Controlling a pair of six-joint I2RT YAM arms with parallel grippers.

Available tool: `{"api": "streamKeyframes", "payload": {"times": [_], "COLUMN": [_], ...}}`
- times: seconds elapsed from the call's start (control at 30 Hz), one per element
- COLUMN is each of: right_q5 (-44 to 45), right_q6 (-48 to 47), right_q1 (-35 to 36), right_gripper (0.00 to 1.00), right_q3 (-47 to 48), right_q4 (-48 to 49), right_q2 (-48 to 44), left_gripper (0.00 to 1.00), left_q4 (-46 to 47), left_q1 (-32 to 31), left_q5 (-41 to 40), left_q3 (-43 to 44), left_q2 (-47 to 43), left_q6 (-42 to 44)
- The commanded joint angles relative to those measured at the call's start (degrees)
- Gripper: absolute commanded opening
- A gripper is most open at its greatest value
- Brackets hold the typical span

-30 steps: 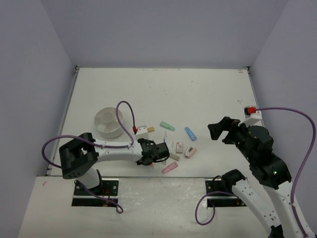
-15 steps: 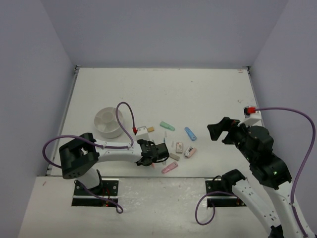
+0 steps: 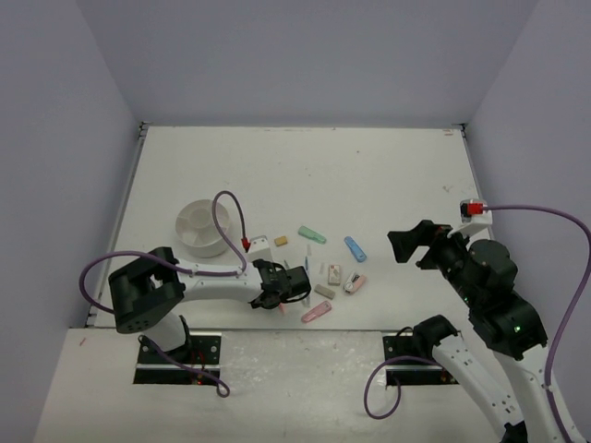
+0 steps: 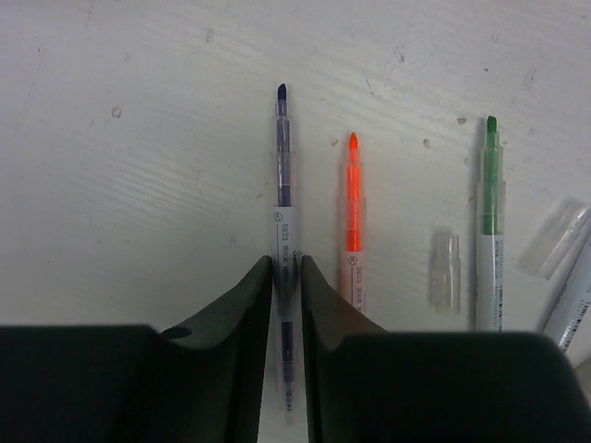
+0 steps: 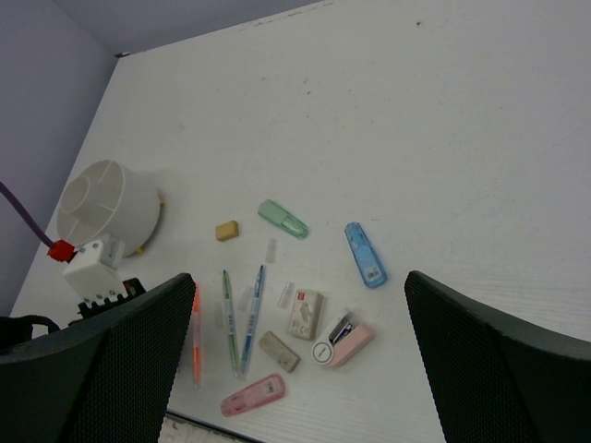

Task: Sort the stationery into containers
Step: Pick up the pen from the center of the board.

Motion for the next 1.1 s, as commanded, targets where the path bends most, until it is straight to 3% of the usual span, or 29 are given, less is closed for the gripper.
{"api": "streamKeyframes", "payload": {"times": [0.0, 0.17, 0.33, 0.5, 0.63, 0.7, 0.8, 0.87, 0.93, 1.07], "right_q5": [-1.2, -4.9, -10.2, -16.6, -10.4, -6.6, -0.8, 2.5, 3.8, 4.7], "right_q6": [-0.8, -0.9, 0.2, 3.6, 6.7, 8.5, 10.4, 11.0, 11.3, 11.4], "right_q1": [0.2, 0.2, 0.2, 1.6, 7.1, 9.7, 12.7, 14.2, 16.3, 18.9], "right_gripper": [0.99, 0.99, 0.99, 0.95, 0.86, 0.81, 0.71, 0.65, 0.52, 0.46], "right_q3": [-0.3, -0.2, -0.5, -1.6, -1.3, -0.1, 1.1, 2.1, 4.6, 10.3], "right_q4": [2.2, 4.0, 6.2, 10.6, 13.6, 14.9, 17.1, 17.5, 17.3, 16.6], "right_q2": [-0.7, -0.1, 5.6, 22.3, 29.2, 35.0, 41.5, 45.0, 49.8, 59.1], "left_gripper": [0.2, 0.0, 0.0, 0.0, 0.0, 0.0, 0.0, 0.0, 0.0, 0.0], "left_q4": [1.1, -1.2, -7.0, -11.9, -11.6, -8.2, -5.4, -4.0, -3.2, -5.5], "left_q1": [0.8, 1.0, 0.9, -0.1, -0.4, -0.6, -0.5, -0.6, -0.6, -0.6], "left_q5": [-0.5, -0.3, -1.3, -6.2, -8.6, -7.6, -4.9, -3.1, -1.7, -1.0], "left_q3": [-2.2, -3.0, -1.8, 3.3, 8.3, 11.3, 13.6, 14.4, 15.4, 15.8], "left_q2": [-1.3, -4.1, -10.4, -21.3, -26.5, -30.6, -34.5, -36.9, -40.8, -45.8], "left_q6": [-1.8, -2.5, -3.5, 4.9, 13.9, 24.9, 33.8, 37.7, 42.5, 46.9]}}
